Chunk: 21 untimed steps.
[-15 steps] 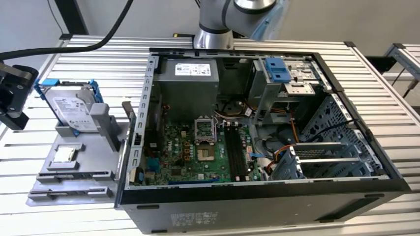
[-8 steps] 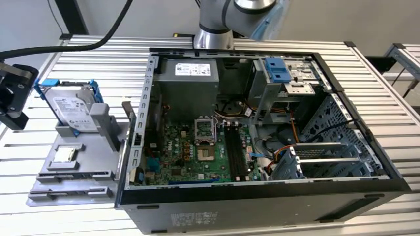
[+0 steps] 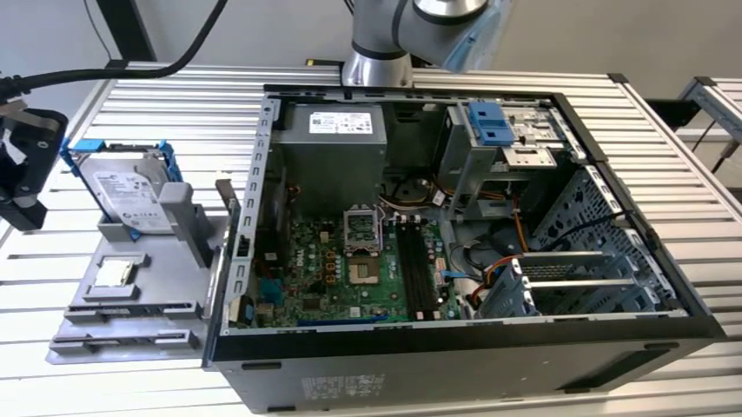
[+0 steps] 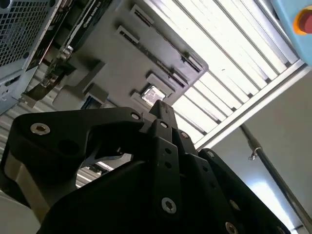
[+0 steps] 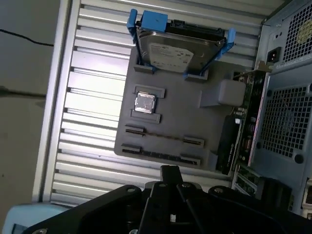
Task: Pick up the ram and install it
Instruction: 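Pick up the ram and move it above insertion slot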
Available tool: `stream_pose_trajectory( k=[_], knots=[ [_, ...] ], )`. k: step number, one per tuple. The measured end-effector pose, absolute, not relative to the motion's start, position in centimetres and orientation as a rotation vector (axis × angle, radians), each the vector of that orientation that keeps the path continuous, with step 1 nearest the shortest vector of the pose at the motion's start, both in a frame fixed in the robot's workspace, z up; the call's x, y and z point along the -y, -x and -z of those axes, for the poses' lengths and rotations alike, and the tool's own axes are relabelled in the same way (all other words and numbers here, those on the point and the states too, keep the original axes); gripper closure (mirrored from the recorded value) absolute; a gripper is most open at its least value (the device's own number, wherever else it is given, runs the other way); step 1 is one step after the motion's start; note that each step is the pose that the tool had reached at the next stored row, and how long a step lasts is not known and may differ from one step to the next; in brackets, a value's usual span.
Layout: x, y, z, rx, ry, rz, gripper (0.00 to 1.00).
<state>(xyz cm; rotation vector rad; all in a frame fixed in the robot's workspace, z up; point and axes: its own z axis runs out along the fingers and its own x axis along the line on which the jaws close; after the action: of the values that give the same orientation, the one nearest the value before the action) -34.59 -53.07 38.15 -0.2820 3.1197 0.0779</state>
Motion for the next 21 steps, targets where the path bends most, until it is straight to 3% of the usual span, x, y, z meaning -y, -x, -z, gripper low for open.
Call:
stream_pose_trajectory(
  k=[21],
  knots=[
    [53.06, 34.61, -38.15, -3.002, 0.935, -0.047, 1.0]
  ],
)
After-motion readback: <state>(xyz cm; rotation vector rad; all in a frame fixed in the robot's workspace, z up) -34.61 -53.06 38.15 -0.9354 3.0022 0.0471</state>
